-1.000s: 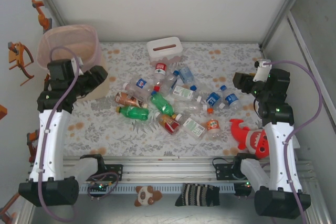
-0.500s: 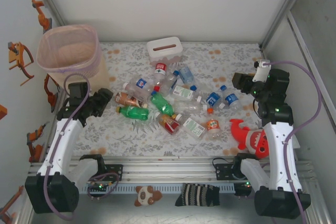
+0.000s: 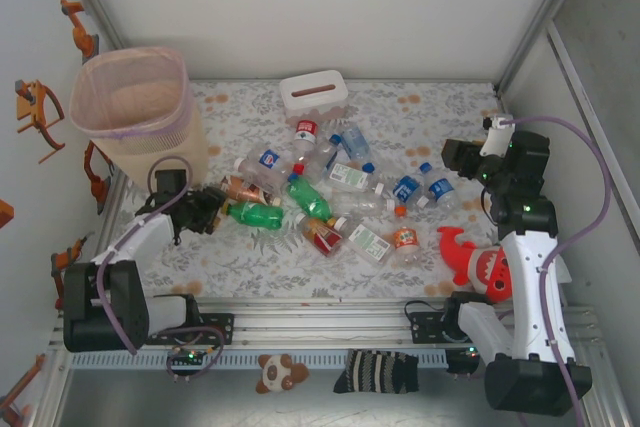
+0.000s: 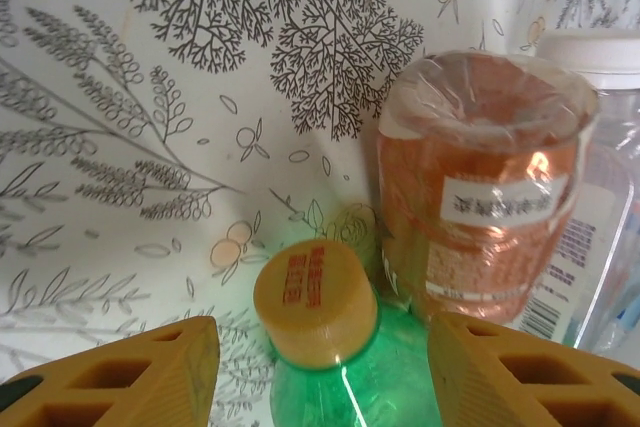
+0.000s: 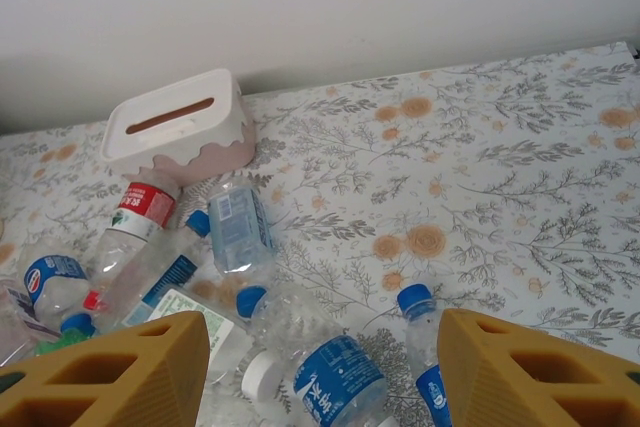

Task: Put the plastic bottles in the bin

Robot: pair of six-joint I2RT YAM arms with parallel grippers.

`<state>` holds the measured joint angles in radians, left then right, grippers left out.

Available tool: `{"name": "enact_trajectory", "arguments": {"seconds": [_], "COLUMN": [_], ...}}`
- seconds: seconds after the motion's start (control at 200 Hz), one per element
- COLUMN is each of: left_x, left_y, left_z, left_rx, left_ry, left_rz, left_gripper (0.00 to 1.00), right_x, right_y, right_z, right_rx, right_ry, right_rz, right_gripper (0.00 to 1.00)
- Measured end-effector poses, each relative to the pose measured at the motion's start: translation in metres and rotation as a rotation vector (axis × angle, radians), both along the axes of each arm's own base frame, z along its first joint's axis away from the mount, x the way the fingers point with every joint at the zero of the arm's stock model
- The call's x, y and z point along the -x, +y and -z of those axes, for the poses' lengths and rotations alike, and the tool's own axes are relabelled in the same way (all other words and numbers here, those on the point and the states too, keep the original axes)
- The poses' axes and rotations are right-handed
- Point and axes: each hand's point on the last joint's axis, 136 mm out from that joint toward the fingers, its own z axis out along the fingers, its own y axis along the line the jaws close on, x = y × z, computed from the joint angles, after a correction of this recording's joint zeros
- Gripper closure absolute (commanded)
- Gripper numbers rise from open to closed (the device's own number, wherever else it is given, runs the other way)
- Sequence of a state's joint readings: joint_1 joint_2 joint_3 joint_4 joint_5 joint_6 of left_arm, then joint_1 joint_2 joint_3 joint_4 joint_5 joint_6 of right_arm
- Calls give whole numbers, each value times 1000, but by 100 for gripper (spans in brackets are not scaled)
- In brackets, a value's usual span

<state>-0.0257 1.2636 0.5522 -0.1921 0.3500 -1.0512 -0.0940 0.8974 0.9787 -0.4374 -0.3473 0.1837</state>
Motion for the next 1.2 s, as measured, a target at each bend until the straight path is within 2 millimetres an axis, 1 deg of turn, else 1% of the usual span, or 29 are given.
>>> {"name": "enact_trajectory", "arguments": {"seconds": [0.2, 0.3, 0.786, 1.202], "left_x": [-12, -16, -23, -21], "left_y": [-3, -4, -4, -4], "left_z": [14, 17, 17, 19], "left_rx": [25, 28, 34, 37], "left_ry": [5, 1, -19, -17], "left_rz": [-4, -6, -16, -19], "left_gripper": [50, 53, 62, 69], "right_x": [0, -1, -1, -1], "right_y": [-1, -2, -4, -5], "right_z": [0, 1, 1, 2], "right_rx": [3, 6, 21, 30], "right_ry": [1, 1, 2, 0], "right_rz": [4, 10, 20, 20], "right_gripper": [39, 39, 39, 39]}}
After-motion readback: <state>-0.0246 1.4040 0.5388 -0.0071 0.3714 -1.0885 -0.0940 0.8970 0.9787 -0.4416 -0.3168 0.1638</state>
